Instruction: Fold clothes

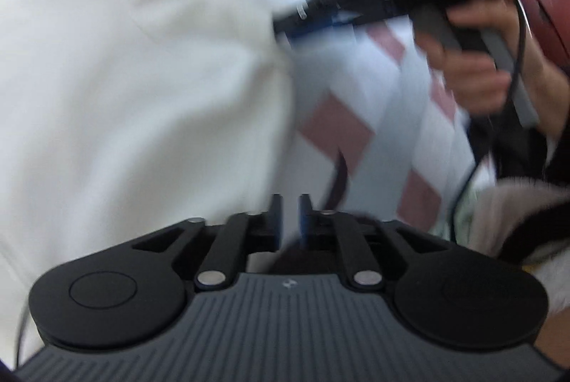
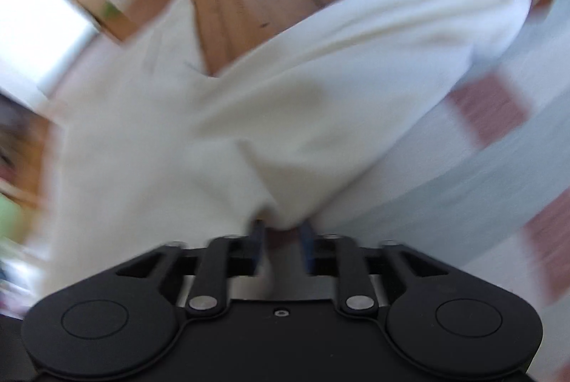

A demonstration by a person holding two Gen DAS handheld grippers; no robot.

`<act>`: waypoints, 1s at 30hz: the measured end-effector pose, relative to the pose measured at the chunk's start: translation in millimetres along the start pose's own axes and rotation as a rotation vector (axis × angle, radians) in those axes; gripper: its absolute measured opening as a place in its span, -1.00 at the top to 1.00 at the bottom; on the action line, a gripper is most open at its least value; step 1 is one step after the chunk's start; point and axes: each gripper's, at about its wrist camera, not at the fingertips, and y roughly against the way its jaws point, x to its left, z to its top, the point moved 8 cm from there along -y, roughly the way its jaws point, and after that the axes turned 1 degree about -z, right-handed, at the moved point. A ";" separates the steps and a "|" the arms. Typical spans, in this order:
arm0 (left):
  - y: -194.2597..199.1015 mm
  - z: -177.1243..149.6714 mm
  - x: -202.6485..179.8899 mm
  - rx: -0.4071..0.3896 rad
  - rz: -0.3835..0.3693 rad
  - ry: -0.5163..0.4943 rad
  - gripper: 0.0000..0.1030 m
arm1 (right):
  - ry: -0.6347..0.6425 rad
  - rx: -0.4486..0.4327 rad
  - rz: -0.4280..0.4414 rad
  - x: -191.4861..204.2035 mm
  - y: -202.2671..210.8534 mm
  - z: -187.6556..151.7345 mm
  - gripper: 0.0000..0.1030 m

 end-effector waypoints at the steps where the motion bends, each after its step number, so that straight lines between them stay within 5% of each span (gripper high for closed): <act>1: 0.5 4.4 5.0 -0.024 0.027 0.006 0.28 | -0.075 0.026 0.054 -5.3 -1.5 1.9 -0.10; 3: 1.4 12.8 15.1 -0.072 0.083 0.018 0.01 | -0.191 0.032 0.082 -21.5 -5.6 7.8 -0.10; 5: -4.5 18.1 21.8 -0.104 0.100 0.031 -0.03 | -0.236 -0.013 0.036 -38.2 -0.2 18.2 -0.10; 6: -11.3 19.1 23.3 -0.110 0.087 0.038 0.11 | -0.254 -0.038 0.011 -46.2 3.2 23.4 -0.10; 7: -21.5 16.9 18.9 -0.102 0.049 0.024 0.66 | -0.248 -0.074 -0.019 -52.4 9.0 29.2 -0.10; 8: -30.0 12.9 15.7 -0.079 0.026 0.028 0.95 | -0.228 -0.108 -0.051 -58.2 14.3 36.3 -0.10; 15: -51.9 0.3 6.7 0.002 -0.064 0.115 1.00 | -0.211 -0.402 -0.399 -135.0 47.1 105.5 -0.17; 20: -49.7 -4.6 15.0 0.045 -0.080 0.153 1.00 | -0.144 -0.484 -0.375 -163.1 40.8 148.8 -0.27; 22: -43.7 -8.1 15.3 0.055 -0.079 0.147 1.00 | -0.025 -0.504 -0.443 -156.3 41.8 161.3 0.83; 27: 1.1 -20.8 25.3 0.008 -0.099 0.220 0.95 | 0.303 -0.593 -0.682 -133.5 58.1 185.6 0.83; 30: 32.3 -30.7 40.7 -0.039 -0.074 0.295 0.92 | 0.357 -0.543 -0.719 -139.3 43.1 196.6 0.80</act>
